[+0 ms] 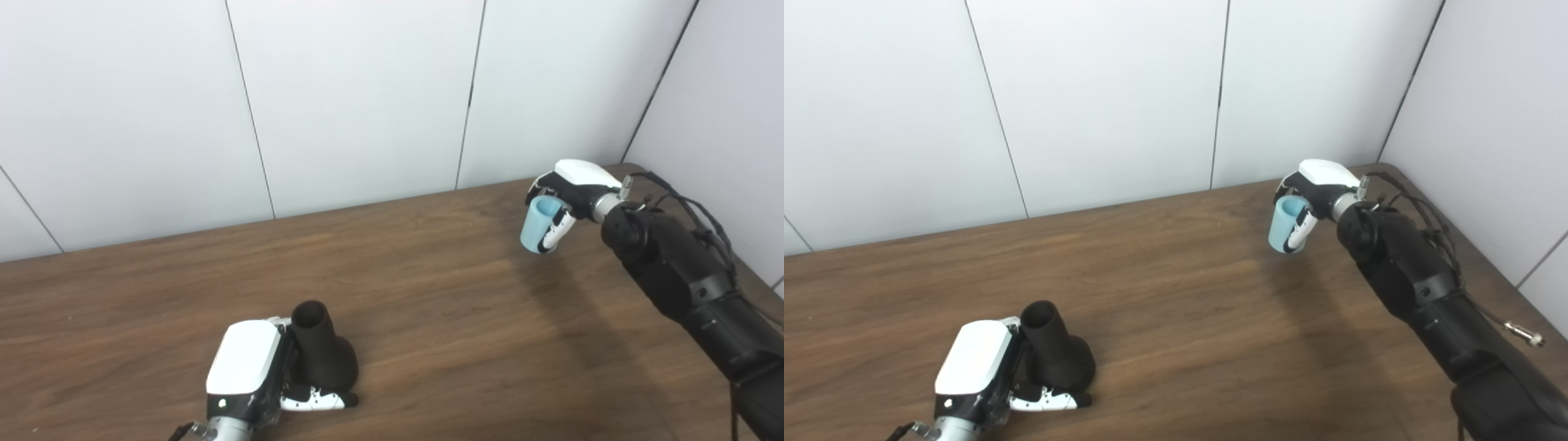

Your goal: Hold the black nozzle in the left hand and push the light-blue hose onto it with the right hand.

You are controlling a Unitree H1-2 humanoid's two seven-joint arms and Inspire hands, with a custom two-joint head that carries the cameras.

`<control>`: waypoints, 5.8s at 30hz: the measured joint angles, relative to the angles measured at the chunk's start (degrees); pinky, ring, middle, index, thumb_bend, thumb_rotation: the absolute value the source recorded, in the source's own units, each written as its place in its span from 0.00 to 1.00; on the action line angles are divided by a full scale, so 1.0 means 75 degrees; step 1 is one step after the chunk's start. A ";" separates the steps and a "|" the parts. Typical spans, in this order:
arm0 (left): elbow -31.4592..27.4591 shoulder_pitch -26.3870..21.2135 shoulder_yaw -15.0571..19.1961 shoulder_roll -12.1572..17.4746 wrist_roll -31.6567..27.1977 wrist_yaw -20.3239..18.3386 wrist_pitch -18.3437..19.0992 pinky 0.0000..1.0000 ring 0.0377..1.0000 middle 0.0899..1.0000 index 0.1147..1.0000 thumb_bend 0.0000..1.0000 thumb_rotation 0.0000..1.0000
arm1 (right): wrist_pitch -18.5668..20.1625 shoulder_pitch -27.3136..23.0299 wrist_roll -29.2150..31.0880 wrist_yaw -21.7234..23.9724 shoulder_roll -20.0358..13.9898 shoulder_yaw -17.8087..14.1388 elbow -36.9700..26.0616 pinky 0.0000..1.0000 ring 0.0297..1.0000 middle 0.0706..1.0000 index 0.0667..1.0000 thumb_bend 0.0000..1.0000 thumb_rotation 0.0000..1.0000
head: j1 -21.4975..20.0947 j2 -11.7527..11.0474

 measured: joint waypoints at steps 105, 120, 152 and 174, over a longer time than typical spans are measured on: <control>-0.0353 0.0022 -0.0901 -0.0578 0.1277 -0.0361 0.1683 0.54 0.53 0.43 0.42 0.53 0.00 | -0.0210 0.1910 0.0899 0.1180 0.3180 0.0135 -0.6768 0.34 0.37 0.47 0.49 0.50 0.00 | 0.2965 0.0387; -0.0399 0.0038 -0.1260 -0.0683 0.1514 -0.0385 0.1836 0.59 0.57 0.49 0.40 0.52 0.00 | -0.0254 0.1908 0.0888 0.1144 0.3163 0.0127 -0.6638 0.33 0.38 0.48 0.48 0.50 0.00 | 0.3000 0.0445; -0.0382 -0.0005 -0.1630 -0.0817 0.1864 -0.0573 0.1880 0.55 0.52 0.43 0.42 0.53 0.00 | -0.0108 0.1527 0.0994 0.1793 0.2987 0.0250 -0.6388 0.35 0.37 0.47 0.48 0.50 0.00 | 0.2953 0.0656; -0.0417 0.0011 -0.1621 -0.0825 0.1974 -0.0682 0.1881 0.58 0.55 0.49 0.40 0.52 0.00 | 0.0048 0.1748 0.1033 0.1917 0.2836 0.0264 -0.6389 0.35 0.36 0.47 0.49 0.50 0.00 | 0.2859 0.0726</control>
